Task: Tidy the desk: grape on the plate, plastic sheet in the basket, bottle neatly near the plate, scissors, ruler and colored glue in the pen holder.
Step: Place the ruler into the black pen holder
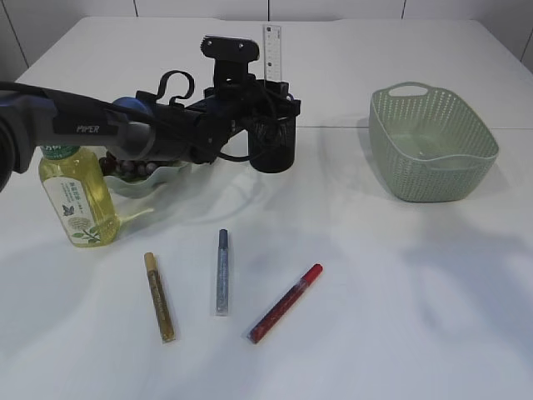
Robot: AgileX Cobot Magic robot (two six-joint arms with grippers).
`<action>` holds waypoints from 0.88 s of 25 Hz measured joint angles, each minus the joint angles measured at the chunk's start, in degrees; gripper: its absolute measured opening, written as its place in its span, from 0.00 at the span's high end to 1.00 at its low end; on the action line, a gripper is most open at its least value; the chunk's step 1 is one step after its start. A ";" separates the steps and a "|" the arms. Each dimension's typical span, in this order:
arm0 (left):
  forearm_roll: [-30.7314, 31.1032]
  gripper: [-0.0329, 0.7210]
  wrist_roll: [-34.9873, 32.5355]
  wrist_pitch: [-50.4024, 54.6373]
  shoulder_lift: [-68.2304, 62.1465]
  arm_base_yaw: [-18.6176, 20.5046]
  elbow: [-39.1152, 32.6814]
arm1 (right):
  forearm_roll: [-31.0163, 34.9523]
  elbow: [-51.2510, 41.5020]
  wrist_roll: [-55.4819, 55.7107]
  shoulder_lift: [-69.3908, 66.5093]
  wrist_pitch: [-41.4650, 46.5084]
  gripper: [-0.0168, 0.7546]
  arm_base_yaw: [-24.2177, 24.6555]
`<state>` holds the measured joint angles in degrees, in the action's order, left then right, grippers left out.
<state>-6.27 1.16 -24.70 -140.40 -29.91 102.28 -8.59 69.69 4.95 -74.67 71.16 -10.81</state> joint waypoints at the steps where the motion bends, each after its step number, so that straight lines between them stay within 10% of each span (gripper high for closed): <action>1: 0.00 0.59 0.00 0.03 0.00 0.00 0.00 | 0.00 0.00 0.00 0.00 0.00 0.64 0.00; 22: -2.73 0.48 0.09 5.21 2.09 0.00 0.29 | 0.00 0.00 0.00 0.00 0.00 0.64 0.00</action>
<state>-9.00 1.25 -19.49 -138.30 -29.91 102.57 -8.59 69.69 4.95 -74.67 71.16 -10.81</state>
